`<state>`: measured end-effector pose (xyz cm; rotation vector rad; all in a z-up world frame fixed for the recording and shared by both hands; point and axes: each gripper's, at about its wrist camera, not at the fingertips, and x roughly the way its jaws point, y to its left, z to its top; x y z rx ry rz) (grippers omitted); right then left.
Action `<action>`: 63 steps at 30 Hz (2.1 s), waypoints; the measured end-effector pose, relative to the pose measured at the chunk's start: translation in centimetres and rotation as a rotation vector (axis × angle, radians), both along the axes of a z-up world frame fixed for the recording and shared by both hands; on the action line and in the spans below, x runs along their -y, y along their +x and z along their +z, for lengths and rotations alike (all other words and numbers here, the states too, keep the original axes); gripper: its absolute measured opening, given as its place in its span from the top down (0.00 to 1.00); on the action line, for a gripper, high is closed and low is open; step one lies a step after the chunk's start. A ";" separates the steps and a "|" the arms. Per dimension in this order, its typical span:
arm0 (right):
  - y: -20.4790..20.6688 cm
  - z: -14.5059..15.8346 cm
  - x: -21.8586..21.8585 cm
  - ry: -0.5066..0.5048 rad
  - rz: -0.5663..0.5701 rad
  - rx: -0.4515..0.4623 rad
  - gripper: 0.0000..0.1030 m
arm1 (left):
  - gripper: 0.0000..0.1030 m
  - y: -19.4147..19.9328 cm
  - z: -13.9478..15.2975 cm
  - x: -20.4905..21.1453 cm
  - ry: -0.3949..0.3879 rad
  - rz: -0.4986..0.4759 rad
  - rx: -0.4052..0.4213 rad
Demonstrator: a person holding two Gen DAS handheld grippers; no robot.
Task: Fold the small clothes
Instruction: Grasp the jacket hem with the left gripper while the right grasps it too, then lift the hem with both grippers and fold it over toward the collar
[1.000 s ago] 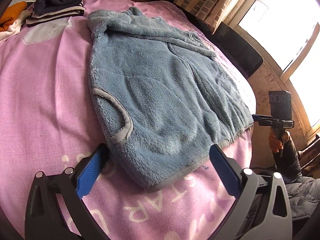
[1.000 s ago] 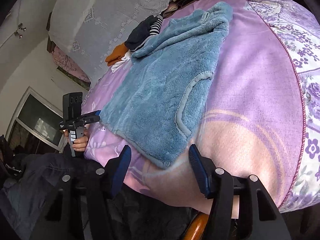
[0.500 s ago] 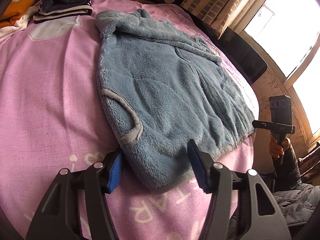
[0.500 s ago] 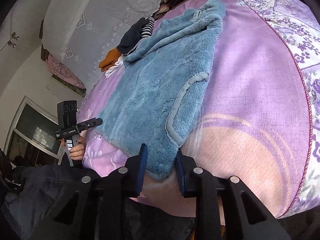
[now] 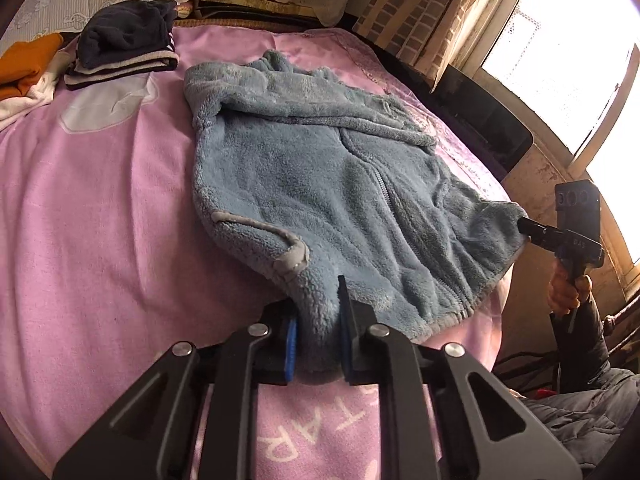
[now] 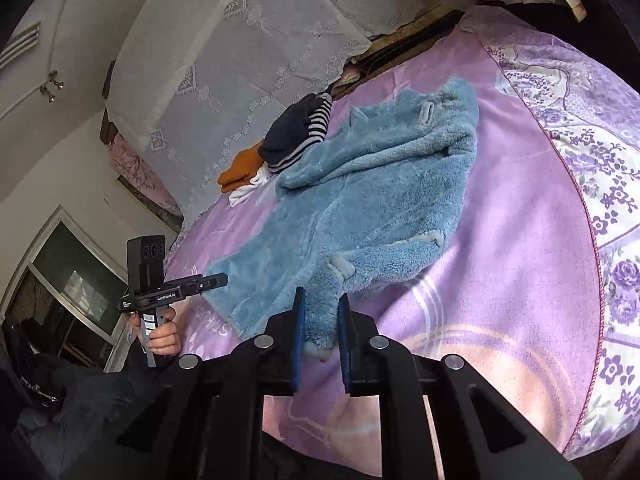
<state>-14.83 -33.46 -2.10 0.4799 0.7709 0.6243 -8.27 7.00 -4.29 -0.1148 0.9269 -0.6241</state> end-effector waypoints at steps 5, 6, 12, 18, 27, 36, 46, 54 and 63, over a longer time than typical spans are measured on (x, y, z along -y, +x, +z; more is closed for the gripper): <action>1.4 1.7 -0.3 0.040 -0.067 0.056 0.86 | 0.86 2.1 2.1 -0.4 -0.025 0.029 0.040; 1.8 2.0 -0.1 0.057 -0.079 0.063 0.86 | 0.86 2.7 2.4 -0.5 -0.029 0.033 0.045; 5.2 2.8 0.7 0.117 -0.131 0.066 0.86 | 0.86 6.3 4.1 -0.9 -0.044 0.063 0.066; 9.3 3.2 1.5 0.139 -0.164 0.056 0.86 | 0.86 10.4 5.2 -0.1 -0.027 0.076 0.064; 16.6 4.1 2.6 0.131 -0.199 0.032 0.86 | 0.86 17.0 6.7 1.4 -0.022 0.099 0.071; 24.5 2.7 4.6 0.173 -0.285 -0.031 0.86 | 0.86 24.8 6.3 2.3 -0.026 0.164 0.036; 30.2 -1.4 5.7 0.241 -0.346 -0.128 0.86 | 0.84 30.3 1.8 2.5 0.000 0.234 -0.060; 30.2 -3.2 7.4 0.349 -0.369 -0.183 0.60 | 0.59 31.2 2.3 2.2 -0.098 0.249 -0.094; 26.4 2.1 4.7 0.150 -0.398 0.044 0.66 | 0.19 26.9 7.8 4.7 0.076 0.242 0.185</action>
